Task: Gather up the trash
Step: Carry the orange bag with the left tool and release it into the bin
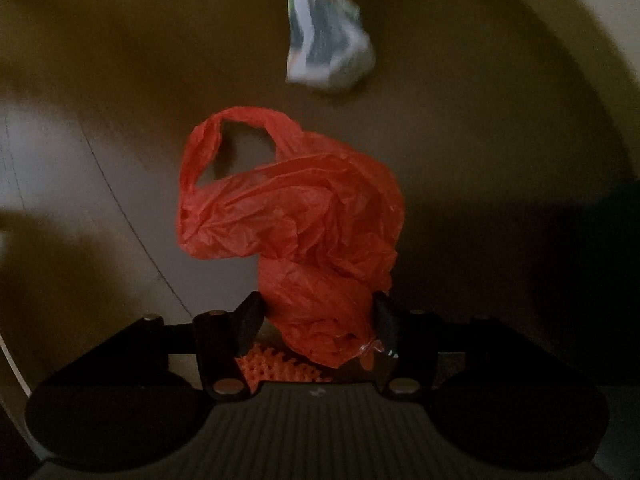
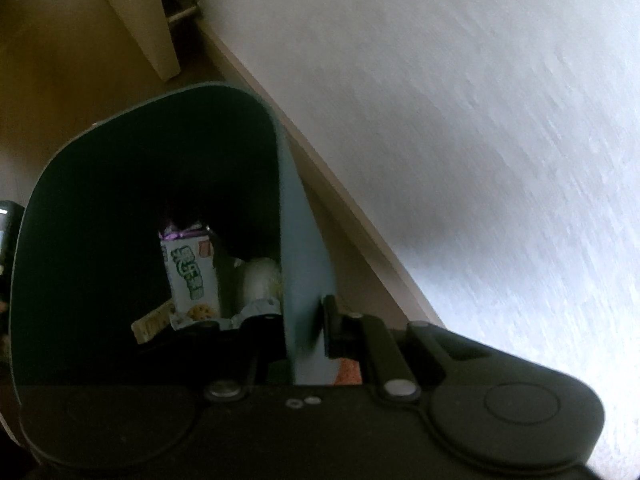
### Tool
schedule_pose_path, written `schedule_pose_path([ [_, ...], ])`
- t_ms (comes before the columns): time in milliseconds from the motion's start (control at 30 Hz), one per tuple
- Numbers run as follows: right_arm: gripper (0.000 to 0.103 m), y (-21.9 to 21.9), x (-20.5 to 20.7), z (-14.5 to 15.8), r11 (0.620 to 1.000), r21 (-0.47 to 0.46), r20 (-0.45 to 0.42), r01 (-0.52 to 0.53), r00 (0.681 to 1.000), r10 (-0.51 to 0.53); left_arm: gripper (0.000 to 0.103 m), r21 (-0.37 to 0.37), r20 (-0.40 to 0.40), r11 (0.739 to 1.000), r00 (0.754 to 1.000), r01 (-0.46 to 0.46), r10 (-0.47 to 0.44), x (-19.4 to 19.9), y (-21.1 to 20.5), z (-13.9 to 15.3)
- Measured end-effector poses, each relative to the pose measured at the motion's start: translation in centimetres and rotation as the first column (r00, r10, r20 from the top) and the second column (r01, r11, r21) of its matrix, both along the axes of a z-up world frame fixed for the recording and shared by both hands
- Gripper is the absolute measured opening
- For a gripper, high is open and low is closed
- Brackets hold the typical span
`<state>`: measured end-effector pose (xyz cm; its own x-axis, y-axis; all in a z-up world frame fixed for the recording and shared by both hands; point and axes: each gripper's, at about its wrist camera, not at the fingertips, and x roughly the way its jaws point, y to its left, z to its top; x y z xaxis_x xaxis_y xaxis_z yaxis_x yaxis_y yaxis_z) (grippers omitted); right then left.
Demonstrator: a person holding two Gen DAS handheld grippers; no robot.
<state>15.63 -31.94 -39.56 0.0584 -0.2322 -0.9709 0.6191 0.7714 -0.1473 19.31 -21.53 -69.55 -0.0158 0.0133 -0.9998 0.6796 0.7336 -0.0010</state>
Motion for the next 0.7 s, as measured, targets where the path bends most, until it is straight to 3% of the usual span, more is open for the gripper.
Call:
schedule_pose_path([
  [67, 0.008, 0.2, 0.3, 0.2, 1.000, -0.018, -0.002, -0.016, 1.000, 0.016, 0.057, -0.048, 0.012, 0.999, 1.000, 0.006, -0.005, 0.2, 0.6, 2.6],
  [200, 0.008, 0.6, 1.0, 0.3, 0.997, -0.052, -0.010, -0.052, 0.999, 0.051, 0.057, -0.189, 0.072, 0.981, 0.997, 0.047, -0.034, 0.1, 2.0, 11.5],
  [300, 0.008, 0.6, 1.4, 0.5, 0.996, -0.067, -0.011, -0.058, 0.998, 0.057, 0.057, -0.316, 0.102, 0.945, 0.993, 0.083, -0.053, -0.2, 3.2, 18.6],
  [400, 0.008, 0.6, 1.8, 0.7, 0.995, -0.077, -0.010, -0.070, 0.998, 0.069, 0.057, -0.434, 0.108, 0.887, 0.986, 0.160, -0.125, -1.8, 3.6, 24.8],
  [467, 0.008, 0.7, 2.1, 0.9, 0.993, -0.083, -0.011, -0.083, 0.997, 0.083, 0.057, -0.489, 0.103, 0.844, 0.975, 0.220, -0.194, -3.3, 3.3, 27.6],
  [600, 0.008, 1.0, 2.7, 1.3, 0.990, -0.095, -0.013, -0.103, 0.995, 0.103, 0.057, -0.556, 0.061, 0.775, 0.944, 0.301, -0.323, -6.9, 2.0, 29.9],
  [700, 0.008, 1.2, 3.1, 1.6, 0.988, -0.103, -0.004, -0.115, 0.993, 0.115, 0.057, -0.531, 0.066, 0.763, 0.915, 0.369, -0.397, -9.8, 0.1, 28.8],
])
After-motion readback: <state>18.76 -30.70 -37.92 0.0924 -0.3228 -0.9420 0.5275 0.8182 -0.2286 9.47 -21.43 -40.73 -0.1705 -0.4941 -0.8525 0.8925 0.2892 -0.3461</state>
